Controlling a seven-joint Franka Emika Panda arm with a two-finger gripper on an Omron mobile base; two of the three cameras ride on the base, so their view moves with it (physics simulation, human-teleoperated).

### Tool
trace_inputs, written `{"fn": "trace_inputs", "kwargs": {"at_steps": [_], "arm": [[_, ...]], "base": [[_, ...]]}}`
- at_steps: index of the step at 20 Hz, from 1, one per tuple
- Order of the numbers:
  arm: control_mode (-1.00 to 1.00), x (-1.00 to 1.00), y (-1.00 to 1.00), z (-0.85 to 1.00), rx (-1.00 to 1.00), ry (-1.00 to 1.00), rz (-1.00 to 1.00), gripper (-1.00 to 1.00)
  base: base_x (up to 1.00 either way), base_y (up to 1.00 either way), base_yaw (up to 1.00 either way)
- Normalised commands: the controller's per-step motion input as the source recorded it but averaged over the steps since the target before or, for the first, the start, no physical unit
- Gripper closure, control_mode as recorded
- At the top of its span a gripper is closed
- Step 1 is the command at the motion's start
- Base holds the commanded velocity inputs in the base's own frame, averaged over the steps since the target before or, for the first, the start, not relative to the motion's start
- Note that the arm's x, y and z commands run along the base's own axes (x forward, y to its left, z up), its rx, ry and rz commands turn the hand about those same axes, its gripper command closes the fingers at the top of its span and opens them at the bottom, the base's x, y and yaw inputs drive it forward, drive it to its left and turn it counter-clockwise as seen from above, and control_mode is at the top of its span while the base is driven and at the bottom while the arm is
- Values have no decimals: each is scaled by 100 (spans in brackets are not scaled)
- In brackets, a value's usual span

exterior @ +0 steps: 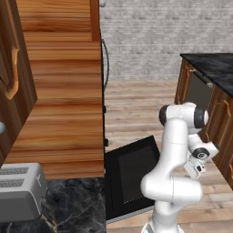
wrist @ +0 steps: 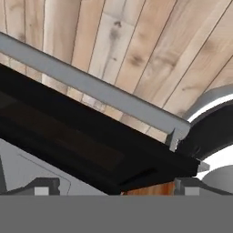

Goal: Place the fish on the rack of the oven, and slide the rack back inside. Close the oven door.

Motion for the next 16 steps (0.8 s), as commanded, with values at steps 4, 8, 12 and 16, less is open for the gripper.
{"fn": "trace_inputs", "kwargs": {"at_steps": [4, 8, 12, 16], "arm": [[-100, 0, -5, -41, 20, 12, 0, -100], [-100, 0, -3, -46, 18, -14, 0, -100], [-100, 0, 0, -61, 20, -41, 0, -100], [-100, 2, -1, -40, 20, -21, -2, -100]], "base": [[0, 0, 0], [0, 0, 0], [0, 0, 0], [0, 0, 0]]}}
